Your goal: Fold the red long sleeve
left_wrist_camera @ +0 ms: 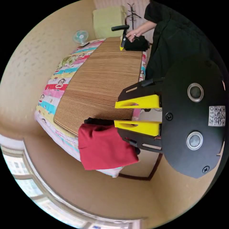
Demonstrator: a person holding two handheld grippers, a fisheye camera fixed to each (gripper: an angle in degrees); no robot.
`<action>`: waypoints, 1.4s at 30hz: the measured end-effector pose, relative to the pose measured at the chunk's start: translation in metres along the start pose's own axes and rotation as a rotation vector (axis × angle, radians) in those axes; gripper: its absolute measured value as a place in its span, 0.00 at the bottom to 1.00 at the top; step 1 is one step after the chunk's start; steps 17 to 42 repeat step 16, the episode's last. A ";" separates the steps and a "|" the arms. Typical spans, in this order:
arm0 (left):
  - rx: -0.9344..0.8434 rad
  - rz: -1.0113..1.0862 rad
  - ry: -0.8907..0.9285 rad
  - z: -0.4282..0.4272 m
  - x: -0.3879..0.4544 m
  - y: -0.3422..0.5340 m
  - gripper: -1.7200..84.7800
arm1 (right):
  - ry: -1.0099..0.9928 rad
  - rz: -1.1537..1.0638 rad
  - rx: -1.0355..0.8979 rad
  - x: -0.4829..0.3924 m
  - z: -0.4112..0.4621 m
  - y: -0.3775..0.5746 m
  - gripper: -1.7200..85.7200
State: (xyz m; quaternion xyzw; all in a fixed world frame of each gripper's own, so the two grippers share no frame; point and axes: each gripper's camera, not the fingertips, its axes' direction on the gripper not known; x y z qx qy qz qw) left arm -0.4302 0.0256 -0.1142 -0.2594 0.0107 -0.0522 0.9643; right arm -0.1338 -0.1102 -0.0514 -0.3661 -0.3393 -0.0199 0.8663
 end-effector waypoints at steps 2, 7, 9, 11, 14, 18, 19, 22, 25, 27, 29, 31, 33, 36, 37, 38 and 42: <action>0.080 0.294 -0.121 -0.005 0.076 -0.039 0.13 | 0.374 -0.001 0.291 -0.005 -0.081 0.034 0.03; 0.299 0.732 -0.273 0.003 0.278 -0.082 0.13 | 0.711 0.125 0.850 -0.010 -0.177 0.158 0.03; 0.444 0.766 -0.027 0.006 0.363 -0.080 0.12 | 0.648 0.195 0.979 0.005 -0.195 0.211 0.03; 0.464 0.794 0.337 0.013 0.418 -0.076 0.10 | 0.523 0.276 1.032 0.045 -0.203 0.277 0.03; 0.359 0.806 0.990 0.039 0.495 -0.076 0.09 | 0.523 0.484 0.928 0.111 -0.195 0.345 0.05; 0.281 0.792 1.281 0.060 0.535 -0.076 0.10 | 0.522 0.622 0.839 0.152 -0.189 0.375 0.07; 0.281 0.792 1.281 0.060 0.535 -0.076 0.10 | 0.522 0.622 0.839 0.152 -0.189 0.375 0.07; 0.281 0.792 1.281 0.060 0.535 -0.076 0.10 | 0.522 0.622 0.839 0.152 -0.189 0.375 0.07; 0.281 0.792 1.281 0.060 0.535 -0.076 0.10 | 0.522 0.622 0.839 0.152 -0.189 0.375 0.07; 0.281 0.792 1.281 0.060 0.535 -0.076 0.10 | 0.522 0.622 0.839 0.152 -0.189 0.375 0.07; 0.281 0.792 1.281 0.060 0.535 -0.076 0.10 | 0.522 0.622 0.839 0.152 -0.189 0.375 0.07; 0.281 0.792 1.281 0.060 0.535 -0.076 0.10 | 0.522 0.622 0.839 0.152 -0.189 0.375 0.07; 0.281 0.792 1.281 0.060 0.535 -0.076 0.10 | 0.522 0.622 0.839 0.152 -0.189 0.375 0.07; 0.281 0.792 1.281 0.060 0.535 -0.076 0.10 | 0.522 0.622 0.839 0.152 -0.189 0.375 0.07; 0.281 0.792 1.281 0.060 0.535 -0.076 0.10 | 0.522 0.622 0.839 0.152 -0.189 0.375 0.07; 0.281 0.792 1.281 0.060 0.535 -0.076 0.10 | 0.522 0.622 0.839 0.152 -0.189 0.375 0.07; 0.281 0.792 1.281 0.060 0.535 -0.076 0.10 | 0.522 0.622 0.839 0.152 -0.189 0.375 0.07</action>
